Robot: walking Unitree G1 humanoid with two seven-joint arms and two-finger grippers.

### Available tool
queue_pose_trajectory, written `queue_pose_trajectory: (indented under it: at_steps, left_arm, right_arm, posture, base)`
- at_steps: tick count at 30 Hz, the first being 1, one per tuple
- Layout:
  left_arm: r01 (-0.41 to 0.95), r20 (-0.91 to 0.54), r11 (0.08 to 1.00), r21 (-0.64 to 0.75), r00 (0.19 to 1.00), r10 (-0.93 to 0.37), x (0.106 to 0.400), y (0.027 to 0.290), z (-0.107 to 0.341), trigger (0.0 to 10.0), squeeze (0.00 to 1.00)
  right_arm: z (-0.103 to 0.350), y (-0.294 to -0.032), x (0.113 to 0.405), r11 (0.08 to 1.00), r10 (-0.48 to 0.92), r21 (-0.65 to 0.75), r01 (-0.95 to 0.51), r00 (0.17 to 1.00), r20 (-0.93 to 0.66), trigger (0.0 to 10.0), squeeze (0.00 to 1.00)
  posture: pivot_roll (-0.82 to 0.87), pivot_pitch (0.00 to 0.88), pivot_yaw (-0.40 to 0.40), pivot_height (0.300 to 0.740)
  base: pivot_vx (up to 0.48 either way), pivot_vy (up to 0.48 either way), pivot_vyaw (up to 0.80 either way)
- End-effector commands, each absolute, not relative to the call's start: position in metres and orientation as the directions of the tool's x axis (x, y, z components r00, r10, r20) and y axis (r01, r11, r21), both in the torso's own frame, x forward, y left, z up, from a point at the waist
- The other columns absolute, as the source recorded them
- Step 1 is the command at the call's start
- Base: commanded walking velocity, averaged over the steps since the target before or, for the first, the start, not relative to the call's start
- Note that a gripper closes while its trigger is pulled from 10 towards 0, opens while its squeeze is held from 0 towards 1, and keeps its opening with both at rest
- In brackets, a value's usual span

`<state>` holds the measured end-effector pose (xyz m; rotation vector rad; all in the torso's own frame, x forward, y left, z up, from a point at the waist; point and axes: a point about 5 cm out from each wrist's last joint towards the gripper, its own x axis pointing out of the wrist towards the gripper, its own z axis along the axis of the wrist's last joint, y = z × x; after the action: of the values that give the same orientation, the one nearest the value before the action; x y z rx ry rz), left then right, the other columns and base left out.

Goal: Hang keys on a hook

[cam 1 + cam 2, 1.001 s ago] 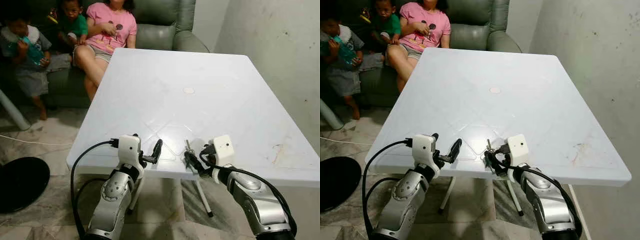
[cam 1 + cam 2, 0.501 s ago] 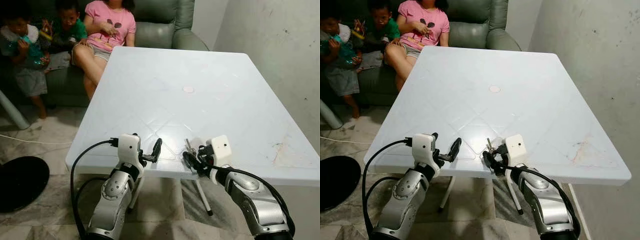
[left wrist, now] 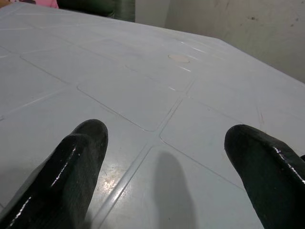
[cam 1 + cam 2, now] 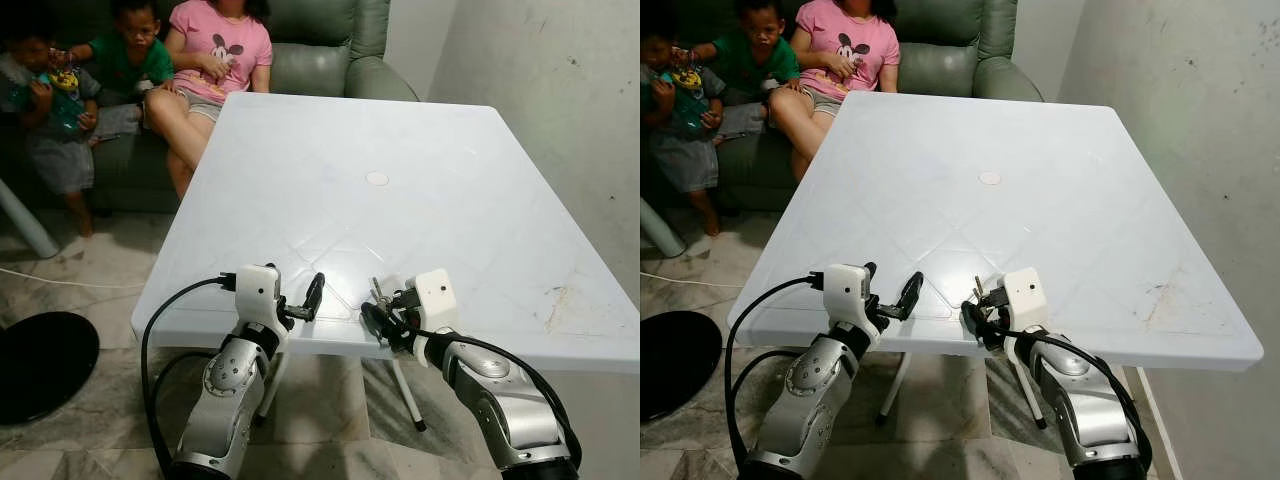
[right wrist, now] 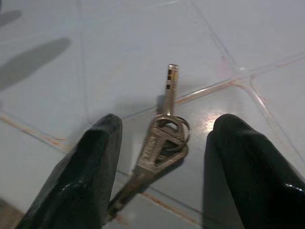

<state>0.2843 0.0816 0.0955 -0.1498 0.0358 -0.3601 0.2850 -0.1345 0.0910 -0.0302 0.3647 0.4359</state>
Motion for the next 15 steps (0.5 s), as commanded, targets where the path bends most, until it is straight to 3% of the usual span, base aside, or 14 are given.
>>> queue_pose_trajectory:
  at_steps: [1,2,3,4,15]
  left_arm:
    - [0.355,0.003,0.919,-0.171,0.933,-0.359,0.2848,0.0753,0.099,10.0,0.0]
    - [0.355,0.003,0.919,-0.171,0.933,-0.359,0.2847,0.0754,0.099,10.0,0.0]
    - [0.355,0.003,0.919,-0.17,0.933,-0.359,0.2848,0.0754,0.099,10.0,0.0]
    - [0.355,0.003,0.92,-0.169,0.933,-0.359,0.2849,0.0757,0.0991,10.0,0.0]
    - [0.348,0.002,0.923,-0.166,0.936,-0.353,0.286,0.0792,0.1004,10.0,0.0]
  right_arm:
    - [0.0937,-0.136,0.2847,0.913,0.387,0.014,-0.407,0.858,-0.337,7.3,0.0]
    - [0.0938,-0.1363,0.2843,0.914,0.384,0.009,-0.405,0.861,-0.334,7.3,0.0]
    - [0.0935,-0.1364,0.2841,0.915,0.384,0.01,-0.404,0.86,-0.336,4.8,0.0]
    - [0.0929,-0.1368,0.2835,0.915,0.383,0.01,-0.404,0.859,-0.339,0.0,0.0]
    - [0.093,-0.1398,0.2803,0.921,0.362,-0.016,-0.389,0.87,-0.333,0.0,0.0]
  posture:
    - [0.03,0.036,-0.069,0.732]
    - [0.03,0.036,-0.069,0.732]
    - [0.03,0.036,-0.069,0.732]
    - [0.03,0.036,-0.069,0.732]
    - [0.03,0.05,-0.07,0.732]
  base:
    - [0.0,0.0,0.0]
    - [0.0,0.0,0.0]
    - [0.0,0.0,0.0]
    - [0.0,0.0,0.0]
    - [0.0,0.0,0.0]
